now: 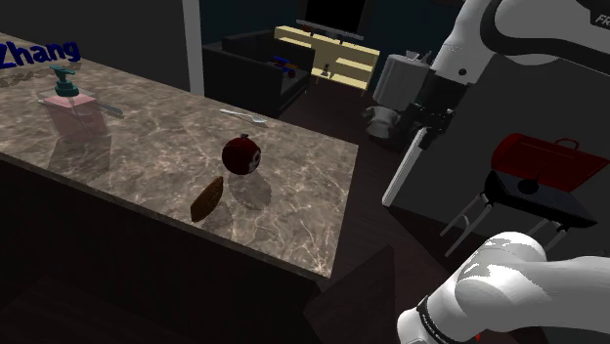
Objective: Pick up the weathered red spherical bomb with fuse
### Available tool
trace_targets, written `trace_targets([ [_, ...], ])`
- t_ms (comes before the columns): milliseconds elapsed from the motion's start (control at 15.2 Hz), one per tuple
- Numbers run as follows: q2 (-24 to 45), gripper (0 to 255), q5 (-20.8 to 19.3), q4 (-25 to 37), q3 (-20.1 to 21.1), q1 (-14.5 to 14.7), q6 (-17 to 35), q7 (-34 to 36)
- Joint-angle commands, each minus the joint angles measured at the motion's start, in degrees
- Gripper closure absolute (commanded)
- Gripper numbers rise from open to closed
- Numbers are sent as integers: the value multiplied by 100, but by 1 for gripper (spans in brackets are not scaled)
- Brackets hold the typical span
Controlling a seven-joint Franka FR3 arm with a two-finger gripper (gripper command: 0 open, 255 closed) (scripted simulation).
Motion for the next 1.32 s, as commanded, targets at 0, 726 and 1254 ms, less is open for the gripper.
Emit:
trace_targets([
  [0,0,0,0,0,0,0,0,0],
  [726,1859,0,230,625,793,254,1483,698],
  [1254,3436,0,22,1647,1280,363,2183,1271],
])
